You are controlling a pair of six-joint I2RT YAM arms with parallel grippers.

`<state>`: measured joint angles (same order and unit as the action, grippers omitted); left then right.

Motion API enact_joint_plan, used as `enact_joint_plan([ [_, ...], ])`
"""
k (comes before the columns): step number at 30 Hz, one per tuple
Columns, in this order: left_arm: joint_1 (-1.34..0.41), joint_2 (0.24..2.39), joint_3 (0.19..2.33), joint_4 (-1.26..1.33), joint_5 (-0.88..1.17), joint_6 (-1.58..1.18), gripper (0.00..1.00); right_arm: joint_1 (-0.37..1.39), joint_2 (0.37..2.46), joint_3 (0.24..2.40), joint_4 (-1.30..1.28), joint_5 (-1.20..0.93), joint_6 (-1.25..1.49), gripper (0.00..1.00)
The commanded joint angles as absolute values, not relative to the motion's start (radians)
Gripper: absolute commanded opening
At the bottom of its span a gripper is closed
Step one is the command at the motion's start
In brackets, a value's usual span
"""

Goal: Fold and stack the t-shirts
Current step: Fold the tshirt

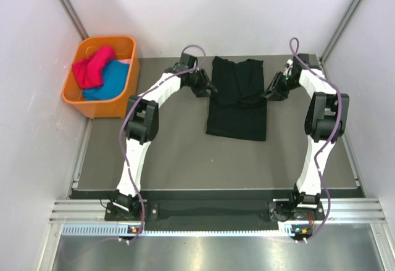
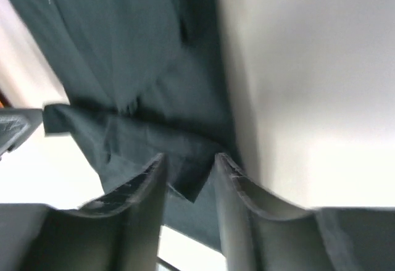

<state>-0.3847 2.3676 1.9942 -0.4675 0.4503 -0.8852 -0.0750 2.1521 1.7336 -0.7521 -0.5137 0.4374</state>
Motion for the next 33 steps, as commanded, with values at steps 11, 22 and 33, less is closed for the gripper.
enact_joint_plan([
  [11,-0.429,1.774,1.699,-0.657,0.198,-0.522,0.56,0.093,1.863,1.728,-0.803,-0.195,0.388,0.68],
  [22,-0.479,1.254,1.1,-0.725,0.216,-0.535,0.53,0.462,1.813,1.387,-0.586,0.153,0.552,0.69],
  [33,-0.479,1.069,1.043,-0.867,0.17,-0.548,0.52,0.466,2.042,1.586,-0.601,0.248,0.502,0.68],
])
